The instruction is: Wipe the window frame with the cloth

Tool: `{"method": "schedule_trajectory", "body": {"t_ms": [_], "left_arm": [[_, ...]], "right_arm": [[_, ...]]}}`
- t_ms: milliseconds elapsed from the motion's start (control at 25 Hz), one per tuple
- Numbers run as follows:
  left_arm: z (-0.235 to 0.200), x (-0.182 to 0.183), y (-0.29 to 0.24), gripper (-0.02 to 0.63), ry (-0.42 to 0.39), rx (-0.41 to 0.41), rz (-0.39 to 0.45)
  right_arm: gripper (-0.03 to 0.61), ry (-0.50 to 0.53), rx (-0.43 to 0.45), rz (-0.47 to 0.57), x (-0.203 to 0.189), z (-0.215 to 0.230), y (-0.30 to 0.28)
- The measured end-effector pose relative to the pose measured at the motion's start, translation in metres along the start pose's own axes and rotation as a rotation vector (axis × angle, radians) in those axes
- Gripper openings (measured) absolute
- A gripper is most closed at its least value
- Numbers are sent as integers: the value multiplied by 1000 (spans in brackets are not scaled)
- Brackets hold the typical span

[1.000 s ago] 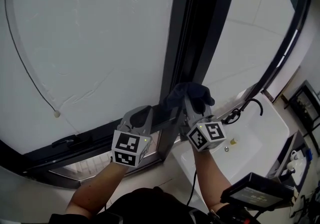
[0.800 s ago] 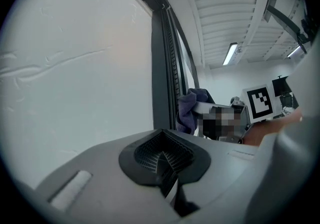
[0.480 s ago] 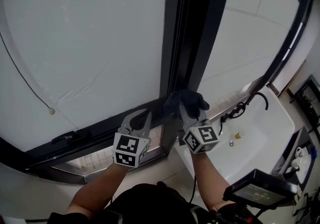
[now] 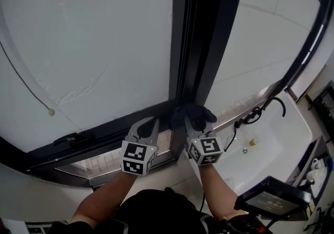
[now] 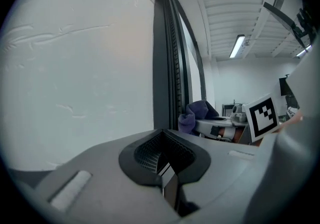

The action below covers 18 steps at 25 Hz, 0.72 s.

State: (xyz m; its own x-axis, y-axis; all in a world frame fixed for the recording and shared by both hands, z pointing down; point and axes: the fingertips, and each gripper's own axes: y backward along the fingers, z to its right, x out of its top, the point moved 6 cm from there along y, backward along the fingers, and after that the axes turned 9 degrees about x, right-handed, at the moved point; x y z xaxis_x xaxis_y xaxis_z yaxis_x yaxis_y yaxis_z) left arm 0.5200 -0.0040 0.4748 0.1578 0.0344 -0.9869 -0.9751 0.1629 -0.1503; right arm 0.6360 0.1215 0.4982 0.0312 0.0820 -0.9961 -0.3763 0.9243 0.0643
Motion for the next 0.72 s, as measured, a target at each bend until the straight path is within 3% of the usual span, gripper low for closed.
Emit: {"method": "schedule_trajectory", "body": {"t_ms": [400, 720], "left_arm": [[12, -22, -3, -6, -2, 27, -50], [18, -42, -1, -6, 11, 75, -89]], "right_arm": [[67, 41, 46, -143, -36, 0, -1], [67, 39, 95, -166, -43, 3, -3]]}}
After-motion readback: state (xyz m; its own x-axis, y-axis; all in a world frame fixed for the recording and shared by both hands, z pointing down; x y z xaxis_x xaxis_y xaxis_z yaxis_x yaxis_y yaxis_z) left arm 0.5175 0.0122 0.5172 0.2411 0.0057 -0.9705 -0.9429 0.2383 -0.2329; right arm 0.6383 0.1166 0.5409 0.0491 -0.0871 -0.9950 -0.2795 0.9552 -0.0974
